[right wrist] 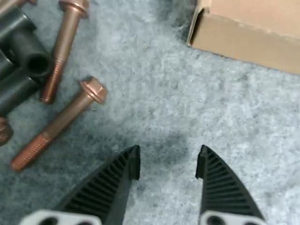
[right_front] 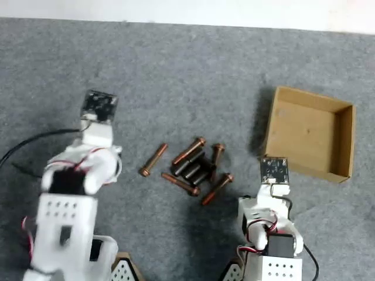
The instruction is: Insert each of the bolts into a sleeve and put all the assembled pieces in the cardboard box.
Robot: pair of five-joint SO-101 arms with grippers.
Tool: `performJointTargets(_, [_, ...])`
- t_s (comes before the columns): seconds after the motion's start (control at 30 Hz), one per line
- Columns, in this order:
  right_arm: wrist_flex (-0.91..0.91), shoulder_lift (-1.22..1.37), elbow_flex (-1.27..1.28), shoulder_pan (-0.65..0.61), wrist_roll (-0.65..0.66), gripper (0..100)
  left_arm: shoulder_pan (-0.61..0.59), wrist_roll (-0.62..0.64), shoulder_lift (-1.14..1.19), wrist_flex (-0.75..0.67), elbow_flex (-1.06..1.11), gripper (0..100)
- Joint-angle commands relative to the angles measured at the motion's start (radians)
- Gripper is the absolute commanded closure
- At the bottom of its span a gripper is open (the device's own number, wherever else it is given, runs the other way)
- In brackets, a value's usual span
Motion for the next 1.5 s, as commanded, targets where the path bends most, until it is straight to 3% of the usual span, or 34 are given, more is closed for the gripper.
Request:
performJointTargets(0.0, [0.005,-0.008,0.128,-0.007,-0.002,81.1,0.065,0.083,0.094,-0.095,-0.015,99])
performJointTargets(0.1, [0.005,-0.008,0.128,-0.012,-0.002,81.1,0.108,0.137,0.131,-0.253,0.113,99])
performJointTargets(0.27, [-0.002,-0.008,0.128,-0.012,-0.006,81.1,0.102,0.089,0.111,-0.519,0.329,99])
performJointTargets(0.5, [-0.021,-0.008,0.128,0.007,0.018,81.1,0.097,0.086,0.013,-0.46,0.34,99])
performJointTargets(0.57, [-0.087,-0.008,0.128,0.056,0.157,81.1,0.088,0.084,0.004,-0.451,0.34,99])
performJointTargets(0.67, [-0.124,-0.01,0.128,0.2,0.496,81.1,0.013,0.086,0.004,-0.454,0.34,99])
performJointTargets(0.7, [-0.133,-0.01,0.125,0.193,0.511,81.1,-0.016,0.089,0.004,-0.456,0.337,99])
performJointTargets(0.87, [-0.173,0.002,-0.059,0.045,0.282,81.1,-0.054,0.091,0.004,-0.456,0.335,99])
performJointTargets(1.03, [-0.191,0.153,-0.236,-0.255,0.253,81.1,-0.054,0.091,0.004,-0.454,0.335,99])
performJointTargets(1.3, [-0.274,0.96,-0.668,-0.492,0.164,81.0,-0.053,0.092,0.004,-0.454,0.335,99])
performJointTargets(1.47, [-0.272,1.452,-0.984,-0.526,0.17,80.8,-0.053,0.092,0.004,-0.454,0.335,99])
